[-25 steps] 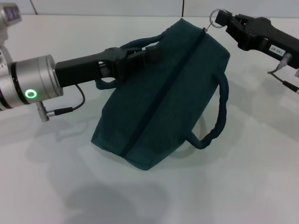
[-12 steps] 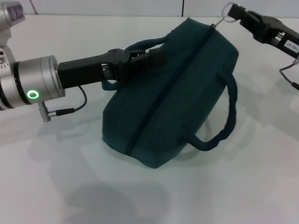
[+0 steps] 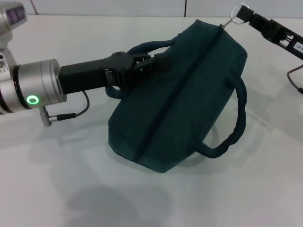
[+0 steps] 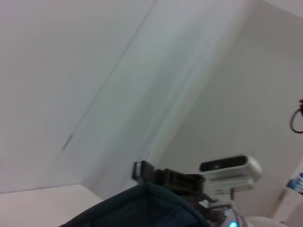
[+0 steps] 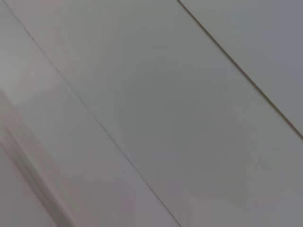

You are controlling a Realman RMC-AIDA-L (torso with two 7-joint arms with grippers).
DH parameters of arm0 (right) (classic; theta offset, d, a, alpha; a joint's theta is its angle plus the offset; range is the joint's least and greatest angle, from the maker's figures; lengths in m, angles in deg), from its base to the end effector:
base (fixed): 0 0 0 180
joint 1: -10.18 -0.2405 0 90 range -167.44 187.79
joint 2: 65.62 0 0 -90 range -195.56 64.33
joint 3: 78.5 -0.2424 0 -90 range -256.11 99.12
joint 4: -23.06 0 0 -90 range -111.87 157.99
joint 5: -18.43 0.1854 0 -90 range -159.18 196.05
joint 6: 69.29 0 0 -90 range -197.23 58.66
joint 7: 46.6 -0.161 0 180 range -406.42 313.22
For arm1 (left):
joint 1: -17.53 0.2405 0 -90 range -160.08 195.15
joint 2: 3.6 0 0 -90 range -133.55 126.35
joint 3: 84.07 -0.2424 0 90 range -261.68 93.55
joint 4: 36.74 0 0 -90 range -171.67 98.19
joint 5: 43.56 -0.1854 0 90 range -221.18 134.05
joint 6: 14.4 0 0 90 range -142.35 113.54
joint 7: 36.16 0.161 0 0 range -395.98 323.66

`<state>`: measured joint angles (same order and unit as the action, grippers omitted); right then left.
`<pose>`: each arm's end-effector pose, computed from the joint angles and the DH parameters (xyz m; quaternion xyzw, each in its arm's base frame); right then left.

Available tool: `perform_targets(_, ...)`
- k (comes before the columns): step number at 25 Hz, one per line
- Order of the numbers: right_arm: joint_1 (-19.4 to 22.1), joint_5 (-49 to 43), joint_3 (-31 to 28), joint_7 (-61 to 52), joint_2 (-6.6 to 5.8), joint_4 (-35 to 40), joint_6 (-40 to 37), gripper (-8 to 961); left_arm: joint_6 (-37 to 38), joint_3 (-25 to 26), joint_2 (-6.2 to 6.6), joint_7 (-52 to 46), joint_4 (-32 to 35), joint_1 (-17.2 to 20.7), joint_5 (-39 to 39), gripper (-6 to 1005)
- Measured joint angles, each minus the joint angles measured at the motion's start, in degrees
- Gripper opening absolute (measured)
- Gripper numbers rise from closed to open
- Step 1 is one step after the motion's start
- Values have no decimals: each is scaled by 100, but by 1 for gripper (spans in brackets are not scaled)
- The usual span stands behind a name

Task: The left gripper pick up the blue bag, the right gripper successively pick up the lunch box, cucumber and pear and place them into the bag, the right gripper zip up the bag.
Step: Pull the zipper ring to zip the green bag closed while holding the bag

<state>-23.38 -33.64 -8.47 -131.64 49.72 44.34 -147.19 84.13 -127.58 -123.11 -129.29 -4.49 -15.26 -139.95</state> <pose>0.1773 0.3599 0.0113 -0.7752 0.3515 0.5030 0.1500 -0.1718 0.3055 -0.0007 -0.8652 -0.2895 -0.4093 0.0100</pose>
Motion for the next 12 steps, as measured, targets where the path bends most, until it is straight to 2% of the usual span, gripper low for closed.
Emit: perform_targets(12, -3, 272, -71, -244, -3, -368, 21, 103, 556, 0, -2, 476, 1, 118, 246, 54)
